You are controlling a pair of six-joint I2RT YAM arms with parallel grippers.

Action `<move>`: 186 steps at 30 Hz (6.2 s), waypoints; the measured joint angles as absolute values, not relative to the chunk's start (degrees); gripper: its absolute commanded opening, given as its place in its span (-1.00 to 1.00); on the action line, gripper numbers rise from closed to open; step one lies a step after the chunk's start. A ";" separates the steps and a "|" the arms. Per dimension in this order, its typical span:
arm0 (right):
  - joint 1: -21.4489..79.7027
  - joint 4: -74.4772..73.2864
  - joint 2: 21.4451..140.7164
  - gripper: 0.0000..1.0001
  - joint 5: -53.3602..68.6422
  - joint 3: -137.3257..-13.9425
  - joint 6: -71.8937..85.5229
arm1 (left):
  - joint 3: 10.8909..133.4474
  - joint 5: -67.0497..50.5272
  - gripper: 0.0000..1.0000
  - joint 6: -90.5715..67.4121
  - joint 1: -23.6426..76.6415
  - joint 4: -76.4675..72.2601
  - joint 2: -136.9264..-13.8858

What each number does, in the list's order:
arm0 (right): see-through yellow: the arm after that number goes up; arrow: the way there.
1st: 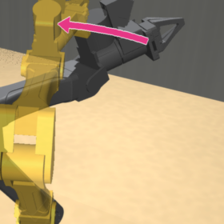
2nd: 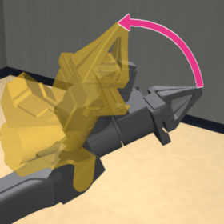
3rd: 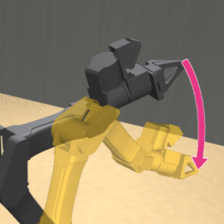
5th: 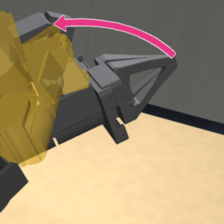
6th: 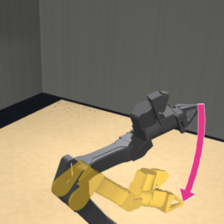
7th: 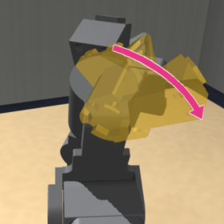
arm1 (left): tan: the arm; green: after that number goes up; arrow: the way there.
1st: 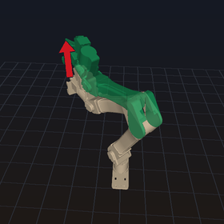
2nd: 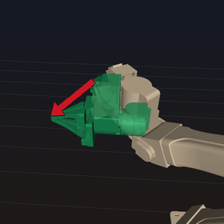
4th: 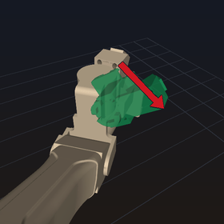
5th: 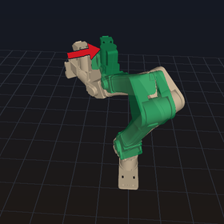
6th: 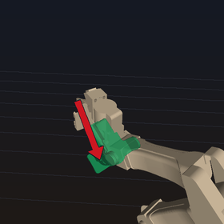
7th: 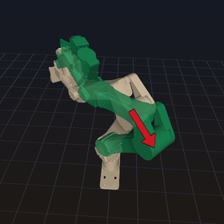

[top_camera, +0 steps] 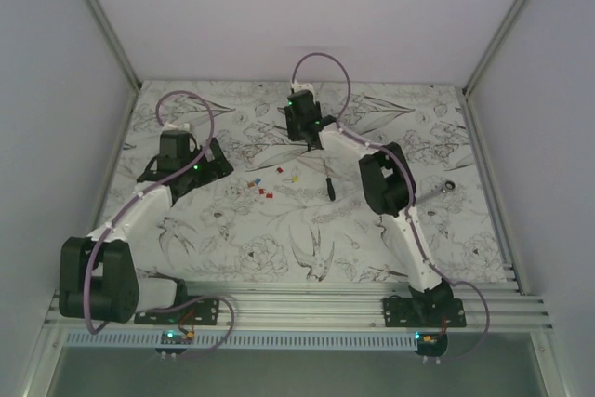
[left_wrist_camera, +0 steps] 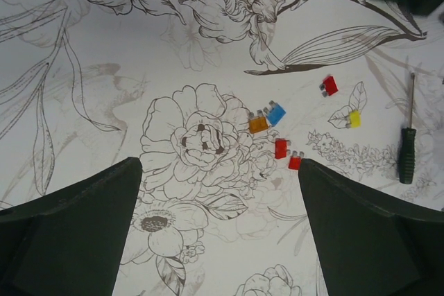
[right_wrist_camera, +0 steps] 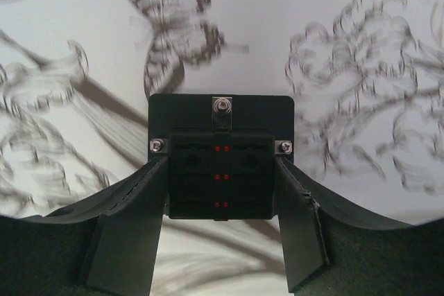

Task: Snap on the fuse box
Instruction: Pick up the fuse box base from the center of the board, then place the fuse box base at the center of the board, then pick up the fuse from the center of the board.

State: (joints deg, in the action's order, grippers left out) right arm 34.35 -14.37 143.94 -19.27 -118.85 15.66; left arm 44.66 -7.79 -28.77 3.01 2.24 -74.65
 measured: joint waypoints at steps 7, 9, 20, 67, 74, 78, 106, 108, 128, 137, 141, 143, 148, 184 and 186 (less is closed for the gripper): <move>34.41 -12.03 130.39 0.15 -17.28 -97.82 14.09 | 43.75 -9.82 0.99 -30.81 3.81 2.96 -71.88; 34.41 -11.53 127.70 0.15 -16.86 -93.86 13.10 | 43.55 -10.39 0.99 -31.22 4.40 2.94 -71.00; 34.41 -4.23 110.85 0.17 -4.97 -69.01 2.55 | 40.99 -11.90 1.00 -32.73 9.06 3.05 -67.77; 42.46 8.40 85.01 1.00 2.81 -36.36 -6.63 | 32.32 -10.39 0.86 -36.82 16.99 3.81 -59.55; 42.24 8.84 78.35 1.00 2.39 -34.46 -4.93 | 36.99 -6.02 0.31 -34.15 17.63 6.76 -65.01; 42.24 9.23 72.82 1.00 1.02 -32.12 -3.03 | 41.65 -3.16 0.14 -32.67 17.76 7.86 -69.60; 42.22 16.97 61.91 0.99 -14.76 -23.35 5.74 | 65.80 19.33 -0.13 -35.57 26.30 15.09 -105.75; 42.22 16.97 61.91 0.99 -14.83 -23.35 5.87 | 66.57 19.42 -0.17 -36.12 26.30 15.11 -106.59; 42.22 16.95 61.91 1.00 -14.94 -23.35 6.50 | 68.16 19.64 -0.25 -45.60 26.30 19.38 -107.24; 42.22 16.95 61.91 0.99 -14.92 -23.35 6.48 | 70.76 19.62 -0.26 -46.68 26.24 21.32 -109.01; 42.22 16.95 61.91 0.99 -14.92 -23.35 6.50 | 71.99 19.31 -0.28 -45.91 26.04 21.28 -109.89; 42.22 16.95 61.91 0.99 -14.92 -23.35 6.48 | 72.01 18.96 -0.29 -45.58 25.85 21.28 -109.91; 42.24 16.95 61.91 1.00 -14.90 -23.35 6.50 | 72.01 18.11 -0.39 -44.95 25.52 21.30 -109.91; 54.06 47.92 76.44 0.52 -12.56 -22.81 27.29 | 57.71 9.69 -0.70 -74.52 29.67 22.96 -76.62; 55.13 51.64 78.28 0.46 -13.54 -22.79 28.16 | 56.58 9.58 -0.71 -77.60 30.61 22.92 -74.41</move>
